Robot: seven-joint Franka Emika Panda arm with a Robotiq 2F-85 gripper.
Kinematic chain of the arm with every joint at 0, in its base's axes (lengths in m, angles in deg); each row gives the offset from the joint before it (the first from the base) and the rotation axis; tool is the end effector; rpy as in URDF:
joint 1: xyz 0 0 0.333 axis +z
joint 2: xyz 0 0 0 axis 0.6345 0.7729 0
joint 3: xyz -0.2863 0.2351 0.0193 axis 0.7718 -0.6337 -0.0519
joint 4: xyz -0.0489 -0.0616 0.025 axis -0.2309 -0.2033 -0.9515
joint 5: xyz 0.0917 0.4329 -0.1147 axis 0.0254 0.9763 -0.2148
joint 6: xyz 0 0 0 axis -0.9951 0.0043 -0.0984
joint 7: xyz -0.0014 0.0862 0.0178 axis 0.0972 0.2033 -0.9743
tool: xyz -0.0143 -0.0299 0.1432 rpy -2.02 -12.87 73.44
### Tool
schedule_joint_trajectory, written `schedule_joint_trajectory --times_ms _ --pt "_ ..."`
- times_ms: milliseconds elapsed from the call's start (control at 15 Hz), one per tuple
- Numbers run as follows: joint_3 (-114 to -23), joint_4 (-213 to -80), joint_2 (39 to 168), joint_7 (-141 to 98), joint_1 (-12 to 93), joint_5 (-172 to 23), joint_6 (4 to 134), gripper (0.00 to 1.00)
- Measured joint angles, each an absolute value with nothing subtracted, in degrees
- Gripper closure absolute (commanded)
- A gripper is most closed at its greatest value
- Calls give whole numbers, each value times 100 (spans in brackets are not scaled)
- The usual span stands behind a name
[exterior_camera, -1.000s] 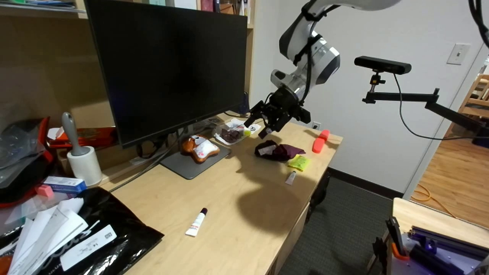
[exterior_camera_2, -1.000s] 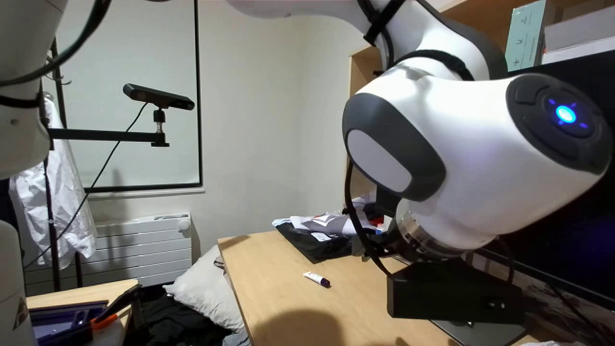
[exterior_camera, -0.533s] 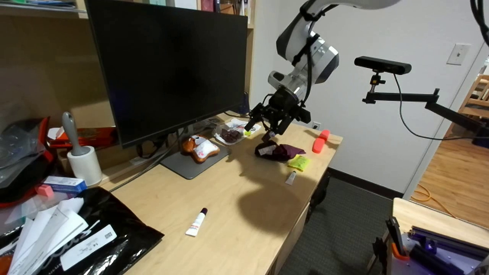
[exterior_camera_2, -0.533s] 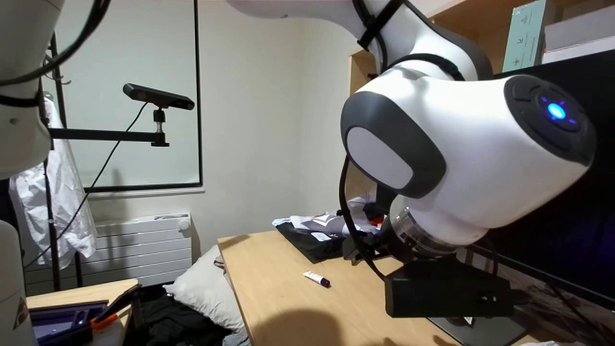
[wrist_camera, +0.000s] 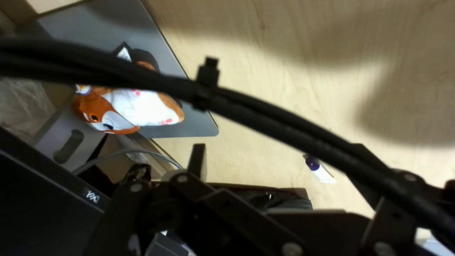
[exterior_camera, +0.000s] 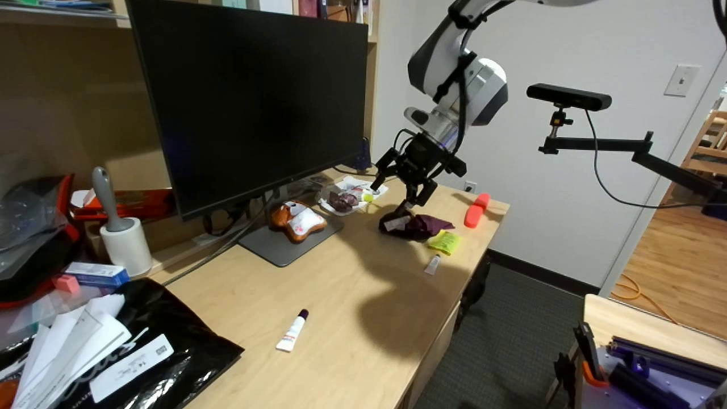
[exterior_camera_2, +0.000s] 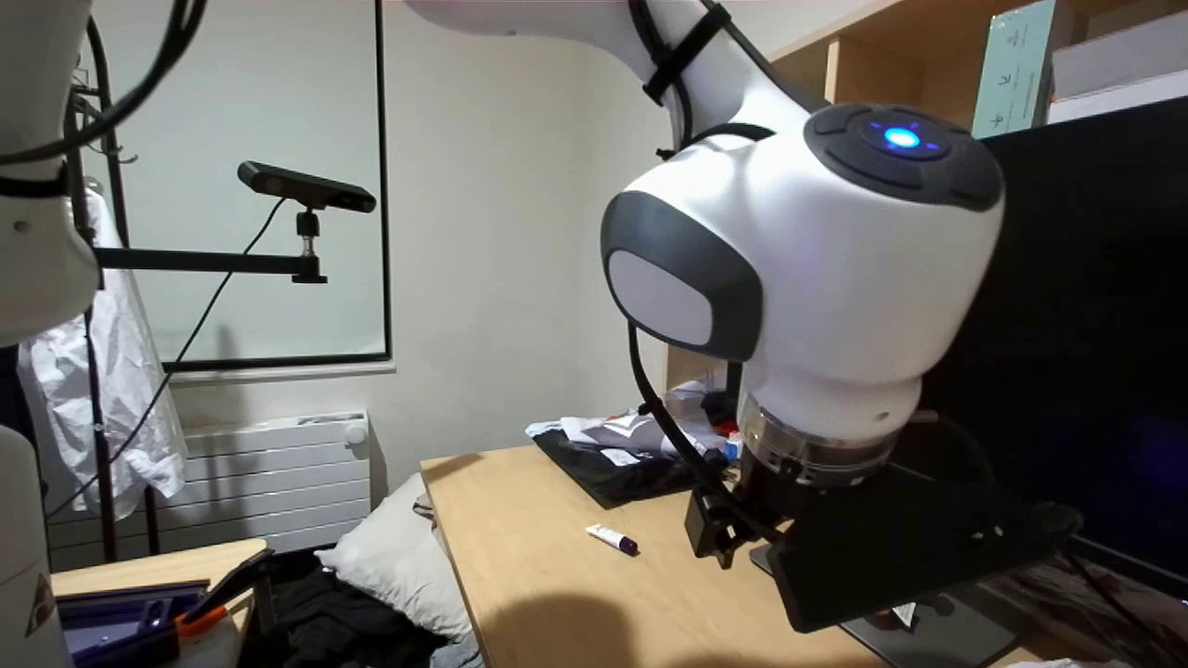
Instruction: Move the yellow object to the right
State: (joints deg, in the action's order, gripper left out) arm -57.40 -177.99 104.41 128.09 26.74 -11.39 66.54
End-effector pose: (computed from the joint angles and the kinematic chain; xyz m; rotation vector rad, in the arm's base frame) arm 0.5672 -0.2495 0.2218 -2.2922 -1.7022 -0.9165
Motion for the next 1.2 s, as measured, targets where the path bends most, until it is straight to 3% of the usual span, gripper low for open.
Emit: schedule_joint_trajectory --times_ms 667,1200 --pt "-5823 -17845 10428 12798 2651 -1257 6742 0" --pt "-6086 -18499 10061 11345 2803 -1220 8355 0"
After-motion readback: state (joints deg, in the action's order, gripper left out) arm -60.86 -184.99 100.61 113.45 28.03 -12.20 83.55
